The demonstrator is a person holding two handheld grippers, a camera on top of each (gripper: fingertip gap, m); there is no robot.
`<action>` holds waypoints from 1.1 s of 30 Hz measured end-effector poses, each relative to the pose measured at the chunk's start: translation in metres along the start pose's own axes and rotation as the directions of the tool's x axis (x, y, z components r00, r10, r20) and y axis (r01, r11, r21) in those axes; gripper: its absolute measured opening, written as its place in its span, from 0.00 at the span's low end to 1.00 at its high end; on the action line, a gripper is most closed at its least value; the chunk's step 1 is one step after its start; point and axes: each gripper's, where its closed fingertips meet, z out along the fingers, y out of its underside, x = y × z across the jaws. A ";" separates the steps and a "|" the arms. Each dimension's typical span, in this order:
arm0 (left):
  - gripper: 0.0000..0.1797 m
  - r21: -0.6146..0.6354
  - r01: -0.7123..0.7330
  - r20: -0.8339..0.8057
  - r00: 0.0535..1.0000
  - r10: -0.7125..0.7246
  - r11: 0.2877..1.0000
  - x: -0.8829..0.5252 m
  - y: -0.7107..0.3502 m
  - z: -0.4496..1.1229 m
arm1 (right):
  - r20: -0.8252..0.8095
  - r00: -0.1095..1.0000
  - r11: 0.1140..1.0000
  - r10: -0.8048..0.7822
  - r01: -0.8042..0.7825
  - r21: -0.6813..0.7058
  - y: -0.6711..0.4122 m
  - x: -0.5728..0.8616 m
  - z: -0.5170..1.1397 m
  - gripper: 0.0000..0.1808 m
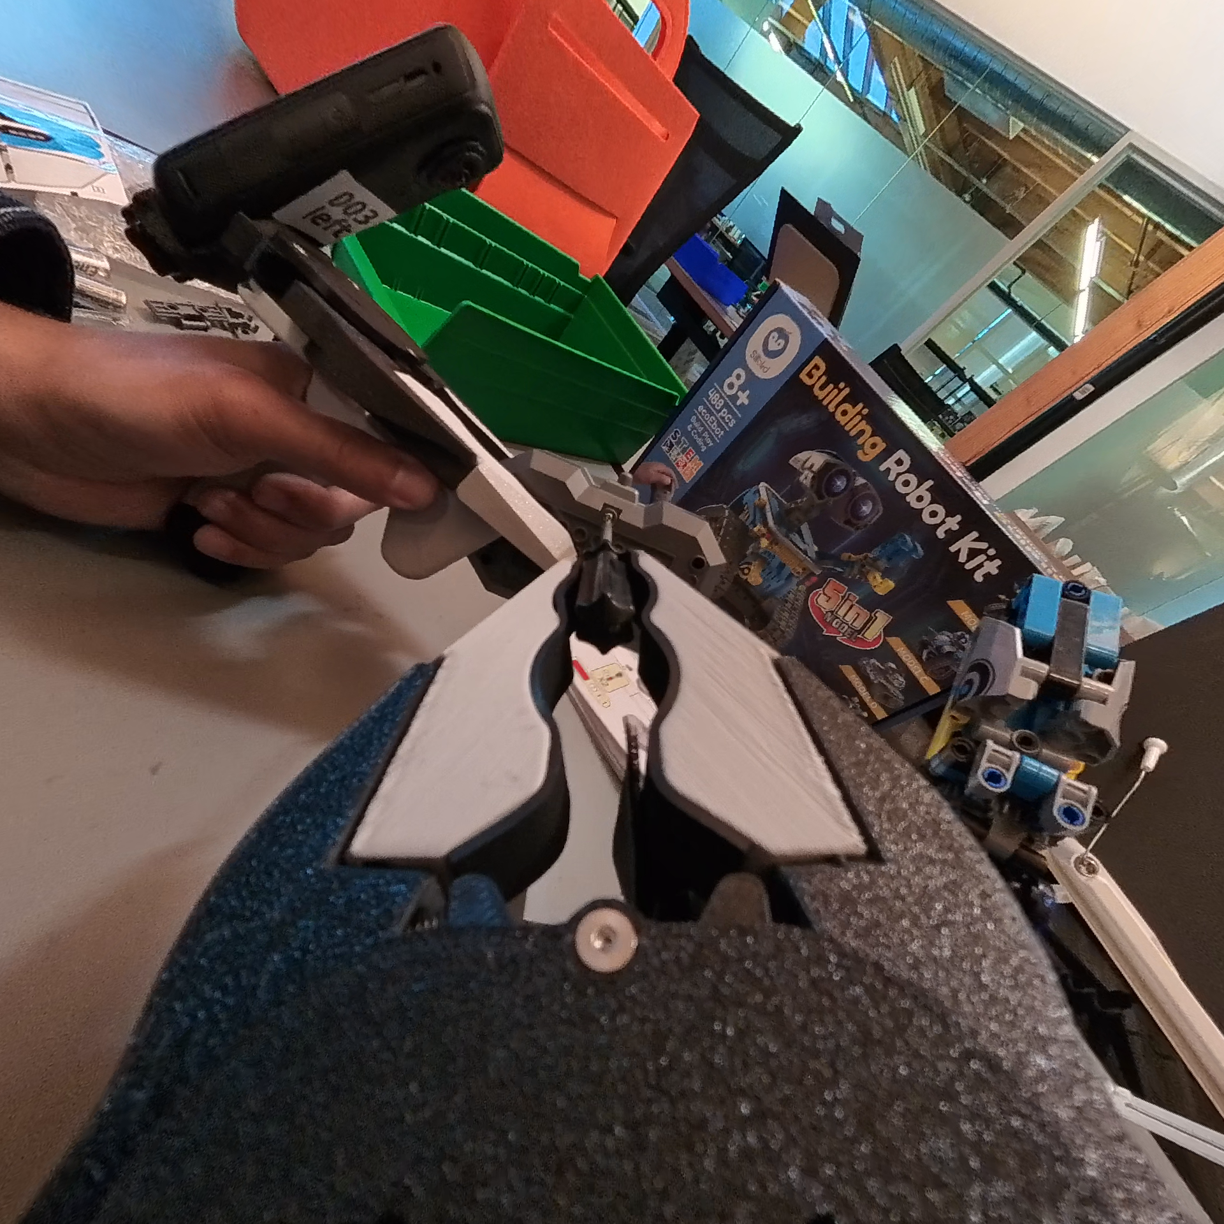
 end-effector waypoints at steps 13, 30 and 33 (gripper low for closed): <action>0.25 -0.005 -0.005 -0.002 1.000 0.005 1.000 0.001 0.001 0.000 | 0.000 1.000 1.000 -0.008 0.008 0.003 0.000 -0.001 0.000 0.06; 0.24 0.173 -0.363 0.310 0.903 0.299 0.916 -0.004 -0.049 -0.031 | 0.212 0.359 0.331 0.909 -0.931 0.157 -0.026 0.013 0.006 0.06; 0.24 0.171 -0.474 0.395 0.836 0.380 0.864 -0.006 -0.061 -0.043 | 0.343 -0.016 -0.059 0.939 -0.991 0.117 -0.028 0.009 0.011 0.06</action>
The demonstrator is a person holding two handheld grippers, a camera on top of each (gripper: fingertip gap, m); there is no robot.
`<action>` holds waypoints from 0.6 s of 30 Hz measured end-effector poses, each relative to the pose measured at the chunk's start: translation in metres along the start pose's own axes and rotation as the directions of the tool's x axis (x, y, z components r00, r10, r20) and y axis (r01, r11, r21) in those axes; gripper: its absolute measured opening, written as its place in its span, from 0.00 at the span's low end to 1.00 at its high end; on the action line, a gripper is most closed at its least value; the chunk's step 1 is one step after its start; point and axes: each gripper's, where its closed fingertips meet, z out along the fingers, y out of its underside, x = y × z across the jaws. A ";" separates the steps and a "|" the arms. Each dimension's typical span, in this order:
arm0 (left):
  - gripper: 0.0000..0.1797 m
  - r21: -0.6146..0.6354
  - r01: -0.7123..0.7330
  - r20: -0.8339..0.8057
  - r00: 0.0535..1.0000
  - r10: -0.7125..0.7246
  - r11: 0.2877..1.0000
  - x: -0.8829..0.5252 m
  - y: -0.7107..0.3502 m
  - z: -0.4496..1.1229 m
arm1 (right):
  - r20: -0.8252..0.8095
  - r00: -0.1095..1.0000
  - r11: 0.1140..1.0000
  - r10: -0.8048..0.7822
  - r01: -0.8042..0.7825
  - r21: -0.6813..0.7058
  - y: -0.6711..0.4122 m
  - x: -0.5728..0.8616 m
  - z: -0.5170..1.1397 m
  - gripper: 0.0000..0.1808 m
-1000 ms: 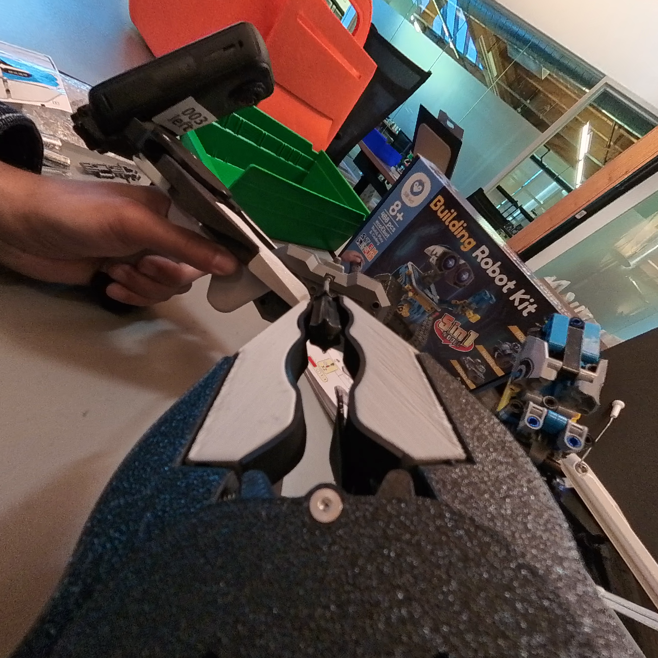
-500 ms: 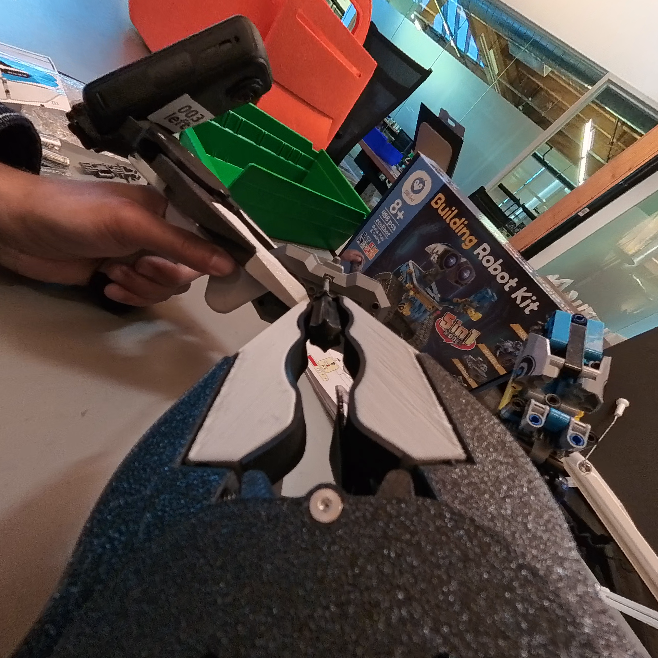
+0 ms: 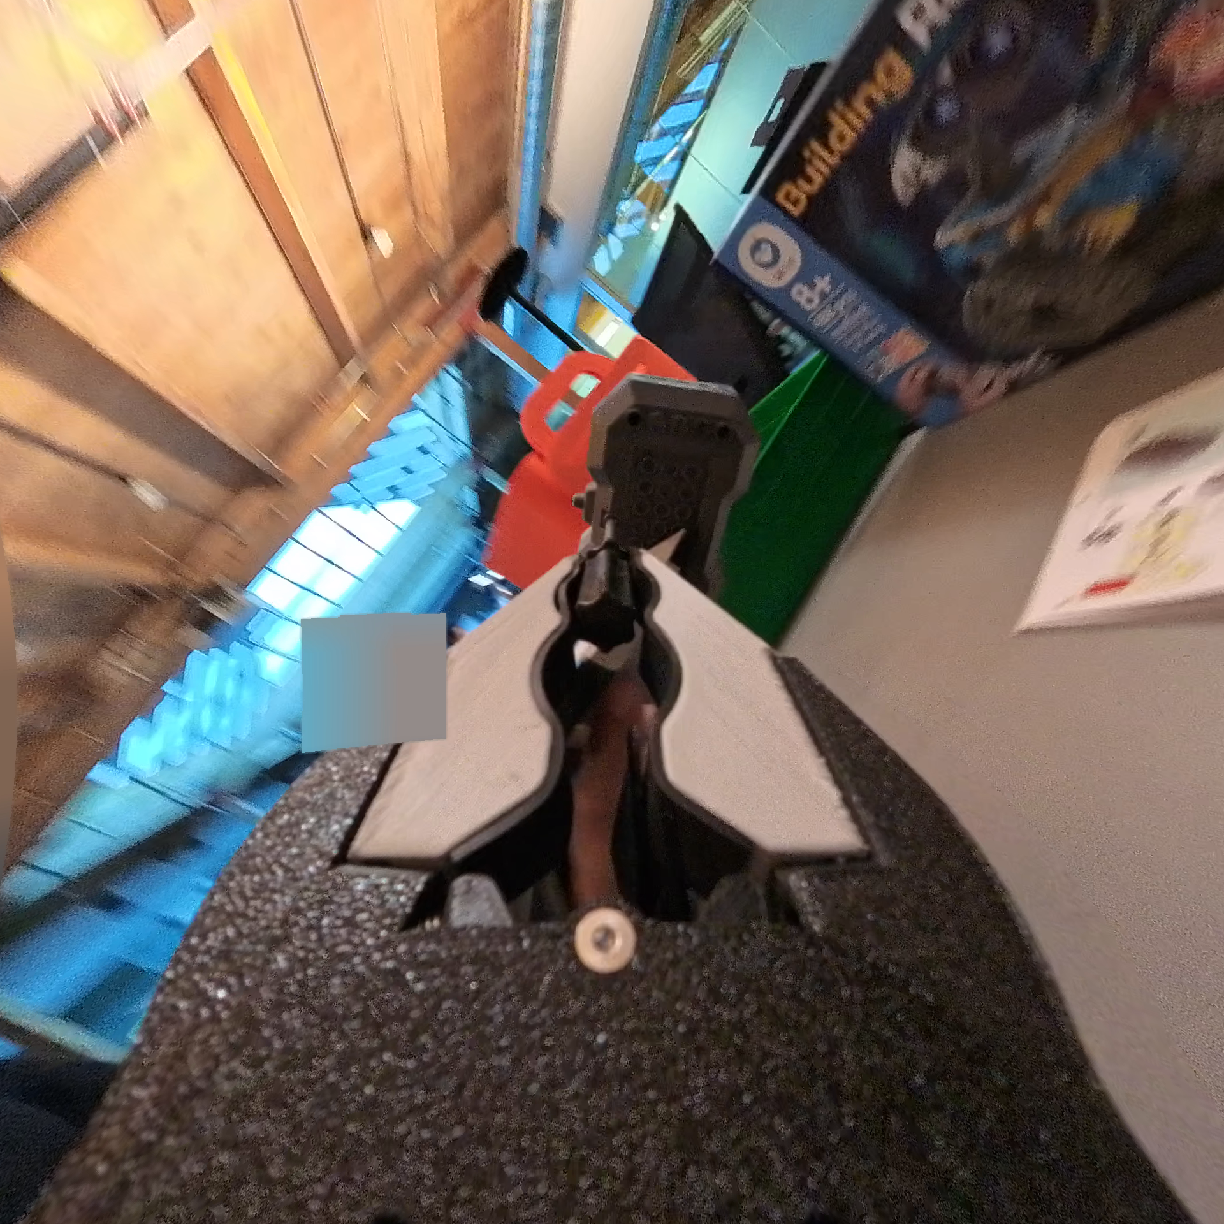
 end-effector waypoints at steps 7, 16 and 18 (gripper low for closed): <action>0.24 0.029 -0.117 0.050 0.992 0.115 0.993 -0.006 -0.012 -0.005 | 0.152 0.842 0.852 0.517 -0.523 -0.005 0.005 0.003 0.003 0.06; 0.24 -0.167 0.159 -0.100 0.979 -0.177 0.973 0.005 0.026 0.009 | 0.103 0.702 0.666 -0.705 0.704 -0.245 -0.002 -0.004 -0.008 0.06; 0.24 -0.243 0.240 -0.157 0.946 -0.283 0.940 0.015 0.040 0.012 | 0.147 0.198 0.158 -0.969 0.956 -0.245 0.001 0.001 -0.012 0.06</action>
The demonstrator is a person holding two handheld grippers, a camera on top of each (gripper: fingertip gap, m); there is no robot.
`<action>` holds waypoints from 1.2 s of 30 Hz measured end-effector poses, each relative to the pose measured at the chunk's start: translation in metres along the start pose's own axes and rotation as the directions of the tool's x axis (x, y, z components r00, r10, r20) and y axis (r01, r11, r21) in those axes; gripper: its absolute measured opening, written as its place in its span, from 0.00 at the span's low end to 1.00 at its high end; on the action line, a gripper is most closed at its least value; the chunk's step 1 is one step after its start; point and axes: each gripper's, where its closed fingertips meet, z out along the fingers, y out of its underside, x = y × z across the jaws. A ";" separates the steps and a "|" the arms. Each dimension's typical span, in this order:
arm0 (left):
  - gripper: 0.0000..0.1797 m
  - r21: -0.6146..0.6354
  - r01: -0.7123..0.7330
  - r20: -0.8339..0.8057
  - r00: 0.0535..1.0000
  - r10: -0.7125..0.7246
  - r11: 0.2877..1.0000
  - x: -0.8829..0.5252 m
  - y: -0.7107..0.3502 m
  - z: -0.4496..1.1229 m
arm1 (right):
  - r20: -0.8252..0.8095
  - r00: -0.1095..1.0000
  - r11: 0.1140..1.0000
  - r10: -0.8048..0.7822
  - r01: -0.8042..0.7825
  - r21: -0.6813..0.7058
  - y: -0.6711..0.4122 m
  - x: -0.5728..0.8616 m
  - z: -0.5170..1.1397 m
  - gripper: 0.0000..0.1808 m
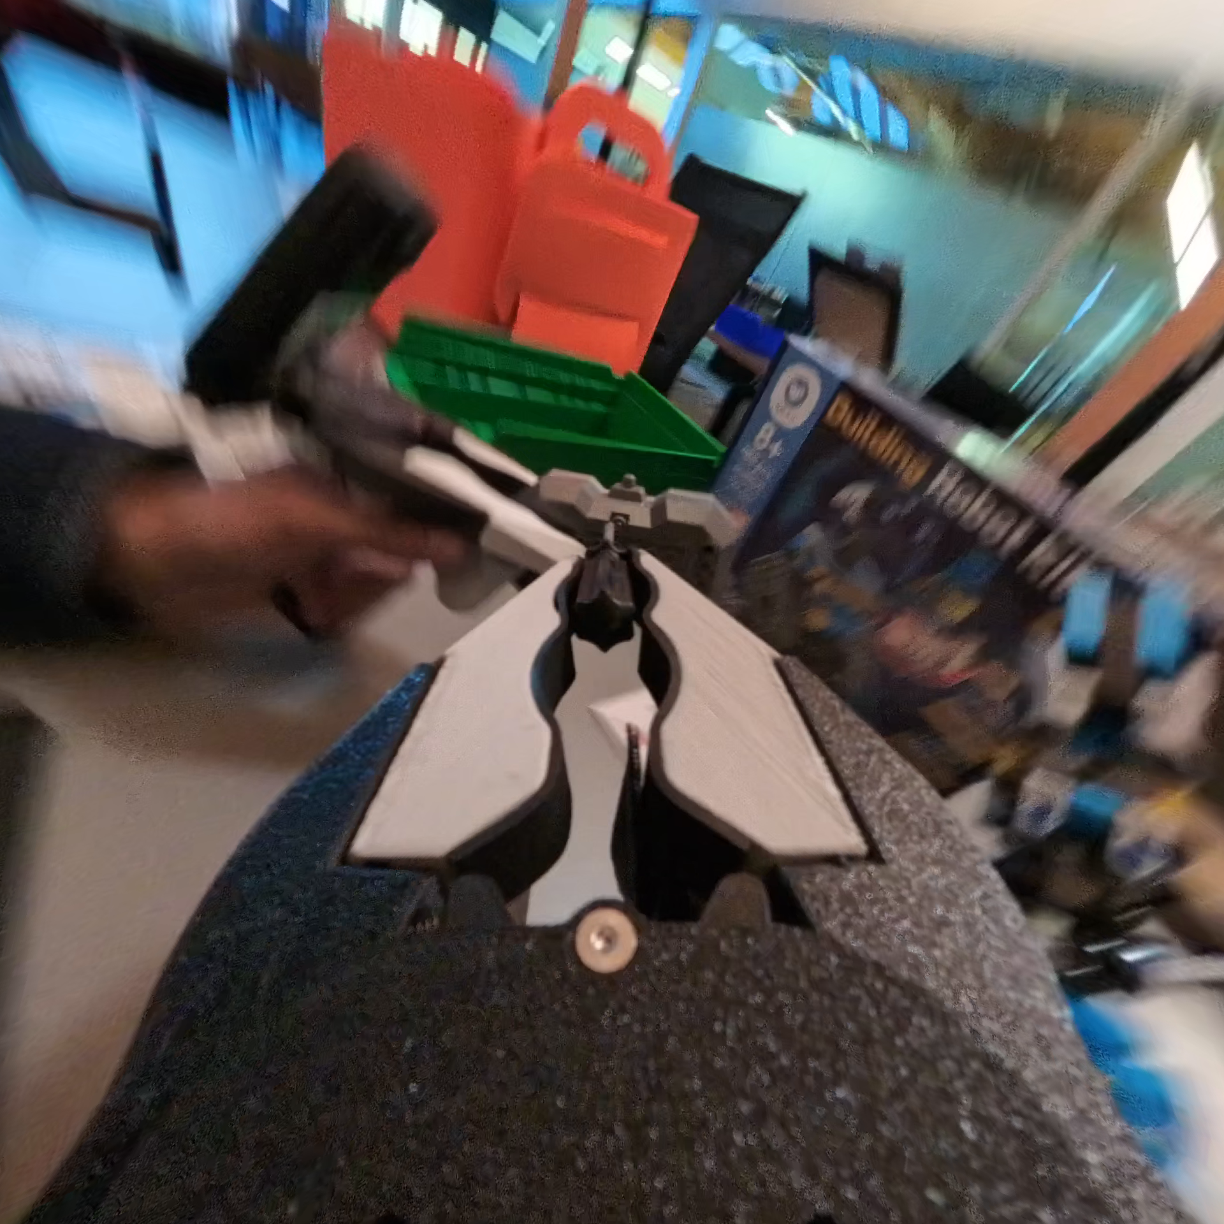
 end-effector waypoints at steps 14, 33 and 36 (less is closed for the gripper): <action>0.25 -0.151 0.103 -0.153 0.980 -0.126 0.983 0.022 0.033 0.014 | -0.032 0.827 0.819 -0.562 0.550 -0.164 0.031 -0.011 -0.004 0.06; 0.24 -0.159 0.090 -0.152 0.982 -0.114 0.983 0.022 0.035 0.015 | -0.011 0.850 0.839 -0.527 0.518 -0.165 0.035 -0.013 -0.003 0.06; 0.25 -0.156 0.082 -0.148 0.983 -0.105 0.984 0.022 0.035 0.015 | -0.013 0.852 0.842 -0.523 0.514 -0.162 0.035 -0.012 -0.003 0.06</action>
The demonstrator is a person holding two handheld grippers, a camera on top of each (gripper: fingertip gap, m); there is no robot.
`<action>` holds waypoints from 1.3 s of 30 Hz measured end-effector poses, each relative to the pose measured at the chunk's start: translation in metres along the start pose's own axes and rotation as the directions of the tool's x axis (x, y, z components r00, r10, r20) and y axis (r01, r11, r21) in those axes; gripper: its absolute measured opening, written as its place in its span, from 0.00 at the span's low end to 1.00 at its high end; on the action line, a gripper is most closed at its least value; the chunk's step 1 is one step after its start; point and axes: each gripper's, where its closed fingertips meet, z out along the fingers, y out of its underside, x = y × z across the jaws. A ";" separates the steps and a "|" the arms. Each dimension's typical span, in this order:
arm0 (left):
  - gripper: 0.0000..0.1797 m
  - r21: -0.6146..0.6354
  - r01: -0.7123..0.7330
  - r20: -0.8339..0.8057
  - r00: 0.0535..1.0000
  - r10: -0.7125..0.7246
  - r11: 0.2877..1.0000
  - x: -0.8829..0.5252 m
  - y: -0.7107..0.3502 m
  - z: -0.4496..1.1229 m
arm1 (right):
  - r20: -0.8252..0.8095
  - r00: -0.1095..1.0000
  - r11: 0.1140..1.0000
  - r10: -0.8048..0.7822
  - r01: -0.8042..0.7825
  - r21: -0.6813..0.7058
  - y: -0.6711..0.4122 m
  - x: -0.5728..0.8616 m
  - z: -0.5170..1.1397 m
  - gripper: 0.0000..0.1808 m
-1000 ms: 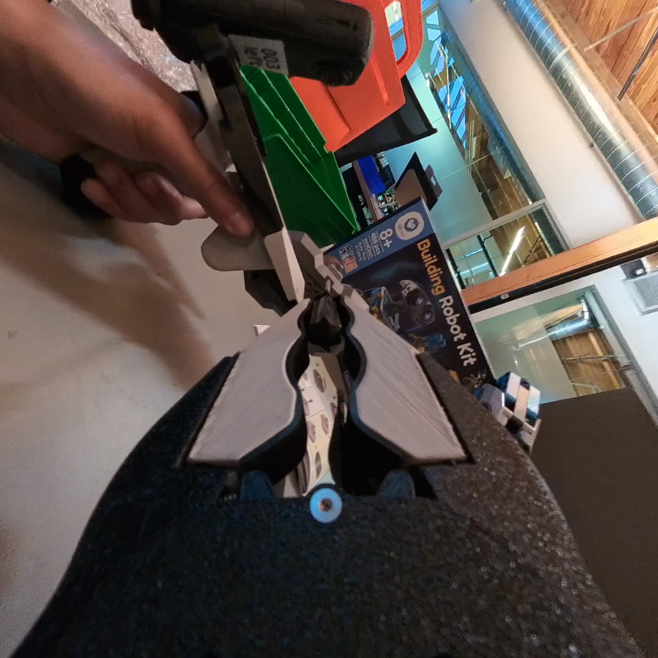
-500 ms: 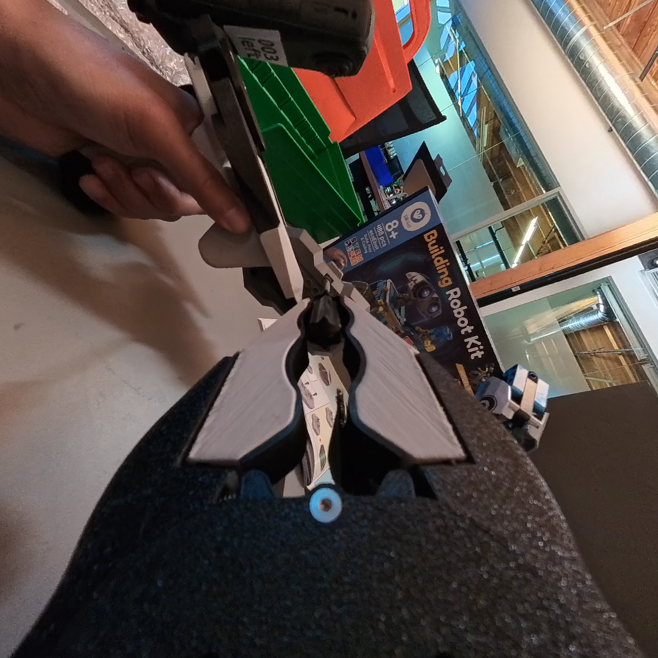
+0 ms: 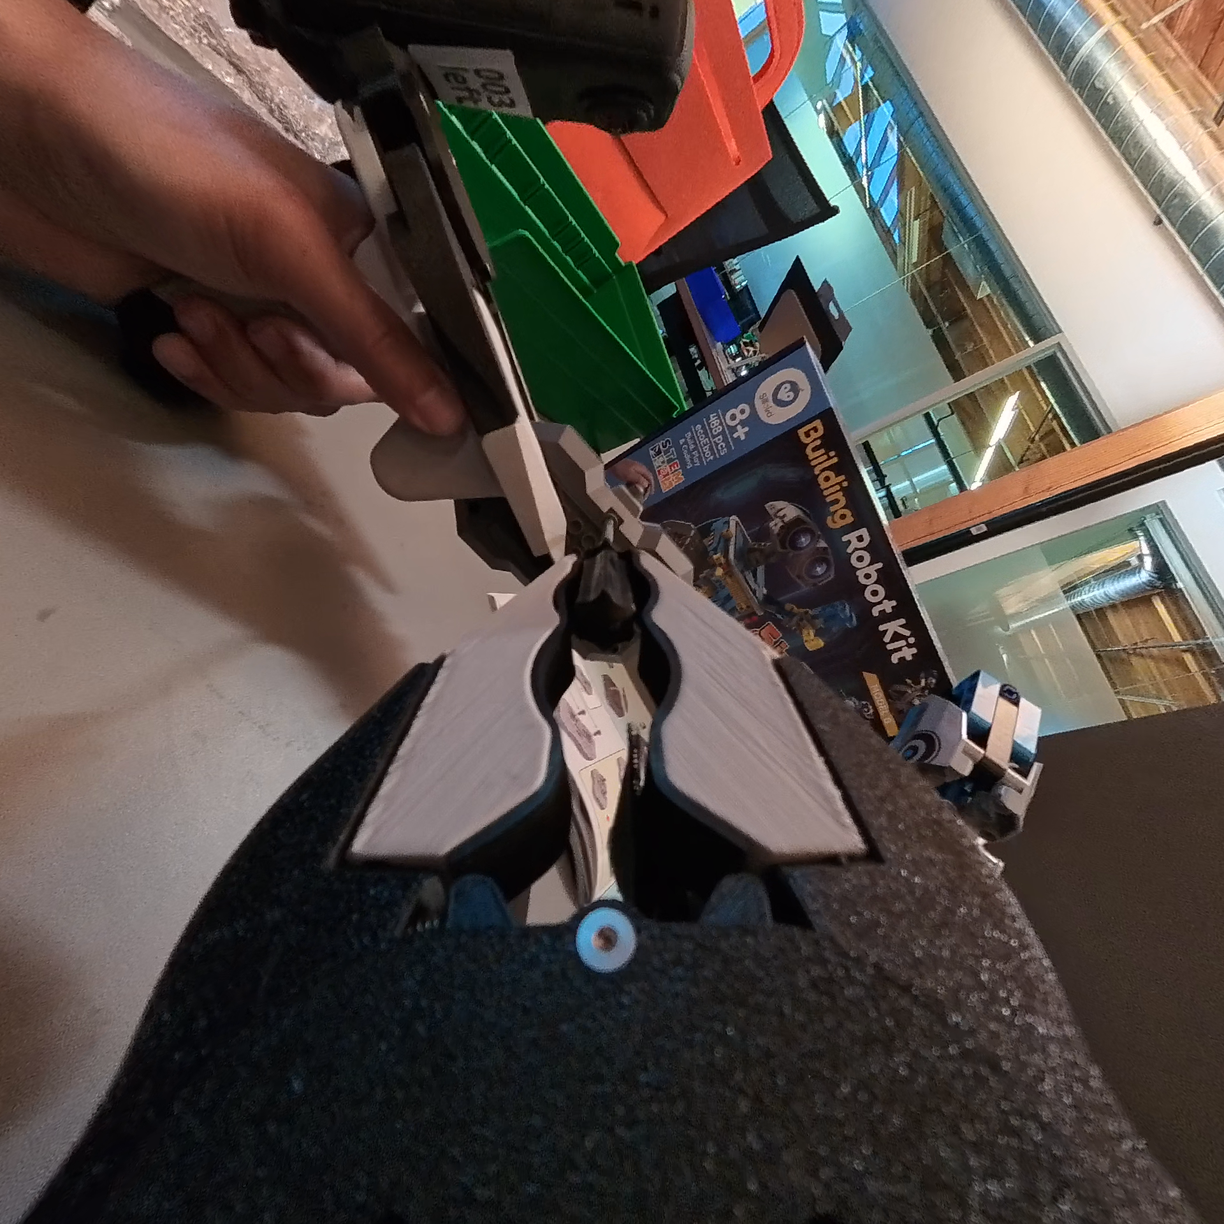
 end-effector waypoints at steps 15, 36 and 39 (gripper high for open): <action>0.24 0.284 -0.337 0.325 0.915 0.241 0.898 0.003 -0.060 -0.043 | 0.200 0.148 0.105 0.969 -0.973 0.208 -0.032 0.033 -0.003 0.06; 0.24 0.203 -0.155 0.187 0.975 0.117 0.967 -0.004 -0.050 -0.035 | 0.170 0.569 0.536 0.805 -0.819 0.205 -0.036 0.053 -0.015 0.06; 0.24 0.059 0.008 0.161 0.987 -0.017 0.998 -0.015 -0.017 -0.016 | -0.039 0.959 0.959 0.280 -0.278 0.048 -0.010 0.039 -0.007 0.06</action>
